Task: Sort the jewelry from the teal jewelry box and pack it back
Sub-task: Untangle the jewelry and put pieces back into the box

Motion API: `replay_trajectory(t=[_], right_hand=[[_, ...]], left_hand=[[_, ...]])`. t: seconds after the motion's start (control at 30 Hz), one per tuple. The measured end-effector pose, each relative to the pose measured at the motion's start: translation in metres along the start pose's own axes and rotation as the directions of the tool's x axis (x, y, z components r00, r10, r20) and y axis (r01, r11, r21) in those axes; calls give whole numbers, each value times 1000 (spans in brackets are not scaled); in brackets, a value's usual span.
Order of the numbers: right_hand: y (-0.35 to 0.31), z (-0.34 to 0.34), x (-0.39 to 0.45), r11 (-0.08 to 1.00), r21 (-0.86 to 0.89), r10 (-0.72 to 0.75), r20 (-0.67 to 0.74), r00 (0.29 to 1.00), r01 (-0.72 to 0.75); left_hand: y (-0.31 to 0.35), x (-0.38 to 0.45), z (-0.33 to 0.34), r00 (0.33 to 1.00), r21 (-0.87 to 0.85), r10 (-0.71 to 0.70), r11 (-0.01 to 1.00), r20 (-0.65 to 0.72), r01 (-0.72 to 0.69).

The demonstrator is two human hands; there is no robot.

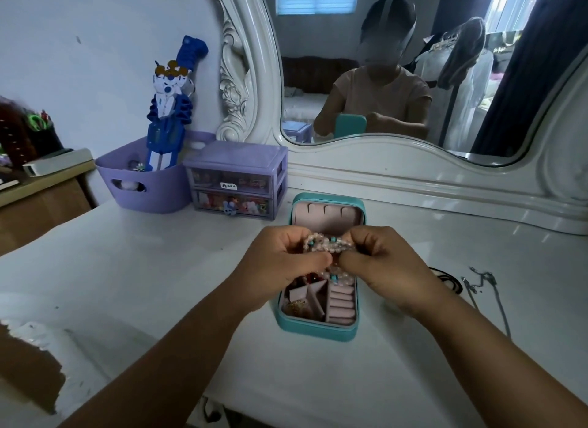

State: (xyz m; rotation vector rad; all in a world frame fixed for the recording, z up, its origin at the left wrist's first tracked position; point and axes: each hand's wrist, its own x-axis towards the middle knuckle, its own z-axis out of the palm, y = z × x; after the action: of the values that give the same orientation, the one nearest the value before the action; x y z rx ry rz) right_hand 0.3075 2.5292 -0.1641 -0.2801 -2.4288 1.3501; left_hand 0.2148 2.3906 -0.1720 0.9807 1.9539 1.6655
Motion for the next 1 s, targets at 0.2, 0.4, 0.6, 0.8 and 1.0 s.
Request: replay_trajectory(t=[0.2,0.4,0.6,0.8,1.0], right_hand=[[1,11,1,984,165,96,-190,977,-65],[5,20,-7,972,183,175,-129,976,-150],[4,32,-12,985,13,171,22,985,-172],[-4,35,-13,970,-226,106,48,993,-93],[-11,35,-12,924,-361,149,45,988,-123]], left_hand=[[-3,3,-1,984,85,37,996,-172,-23],[-10,-2,-11,996,346,53,938,-76,-23],[-21,-12,-25,991,545,-72,838,117,-3],[-15,-15,-24,995,707,-28,705,101,-52],[-17,-17,-16,999,603,-13,798,34,-10]])
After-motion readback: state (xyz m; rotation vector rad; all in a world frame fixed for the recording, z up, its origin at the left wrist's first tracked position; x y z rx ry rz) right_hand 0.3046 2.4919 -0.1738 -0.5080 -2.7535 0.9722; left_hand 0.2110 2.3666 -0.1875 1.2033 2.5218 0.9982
